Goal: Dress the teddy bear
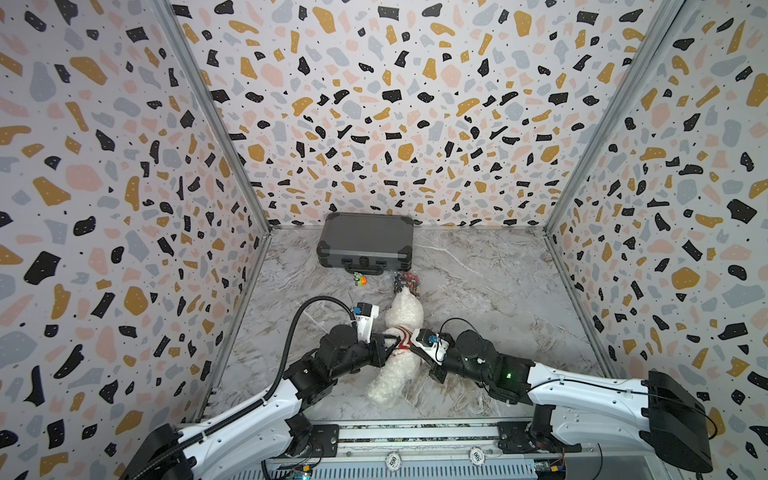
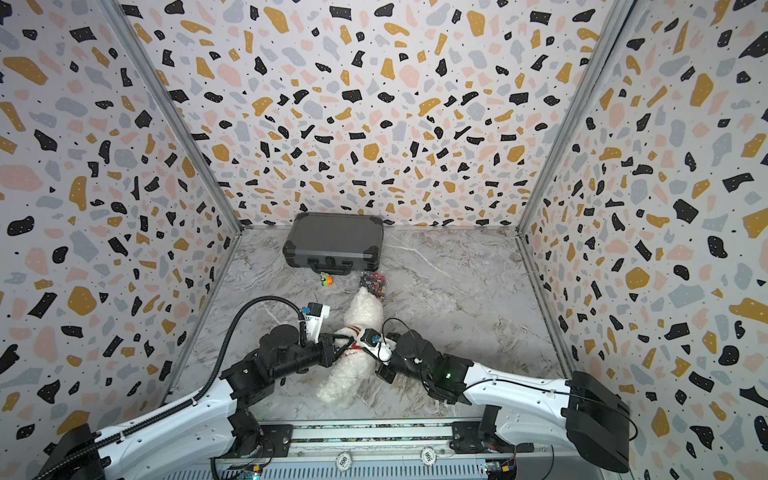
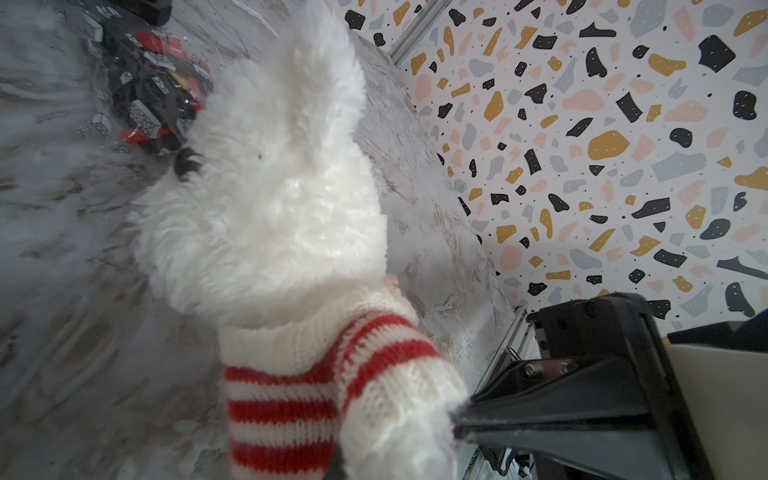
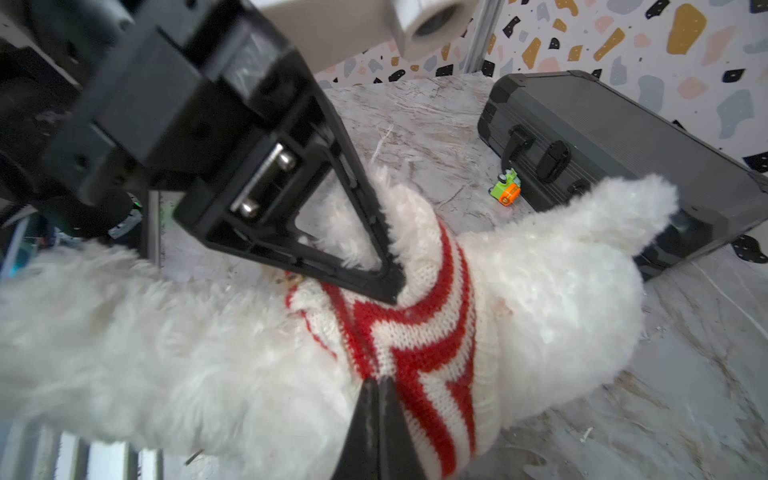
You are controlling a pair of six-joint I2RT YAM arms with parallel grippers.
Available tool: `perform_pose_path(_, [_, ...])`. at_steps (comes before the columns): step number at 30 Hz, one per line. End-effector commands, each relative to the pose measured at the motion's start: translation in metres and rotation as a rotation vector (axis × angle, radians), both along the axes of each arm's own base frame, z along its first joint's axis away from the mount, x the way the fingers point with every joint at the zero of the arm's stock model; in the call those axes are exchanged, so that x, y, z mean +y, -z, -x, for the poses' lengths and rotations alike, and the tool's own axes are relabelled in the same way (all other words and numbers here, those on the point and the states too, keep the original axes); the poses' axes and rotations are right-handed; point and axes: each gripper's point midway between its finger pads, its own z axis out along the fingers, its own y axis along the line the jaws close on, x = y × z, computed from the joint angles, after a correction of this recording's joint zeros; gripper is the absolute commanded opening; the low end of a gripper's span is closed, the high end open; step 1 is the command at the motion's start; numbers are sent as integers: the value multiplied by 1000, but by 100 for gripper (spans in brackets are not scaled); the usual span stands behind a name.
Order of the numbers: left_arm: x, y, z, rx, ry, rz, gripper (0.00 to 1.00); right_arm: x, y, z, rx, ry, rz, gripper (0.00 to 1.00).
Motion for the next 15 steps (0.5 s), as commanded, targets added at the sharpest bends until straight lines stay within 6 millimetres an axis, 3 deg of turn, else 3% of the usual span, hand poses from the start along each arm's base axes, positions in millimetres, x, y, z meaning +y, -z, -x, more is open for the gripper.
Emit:
perform_pose_path(1, [10,-9,-11,-81,-56,-52,0,12,-35,43,109,-229,-74,0])
perform_pose_path(5, [21,4,-14,-103,-88,-123,0,7,-56,66,241,-387,-180,0])
perform_pose_path(9, [21,5,-13,-104,-83,-129,0,0,-69,70,333,-467,-281,0])
perform_pose_path(11, [19,0,-12,-107,-71,-112,0,3,-58,60,332,-405,-226,3])
perform_pose_path(15, [16,-13,-10,-116,-63,-70,0,-6,-35,16,284,-139,-121,33])
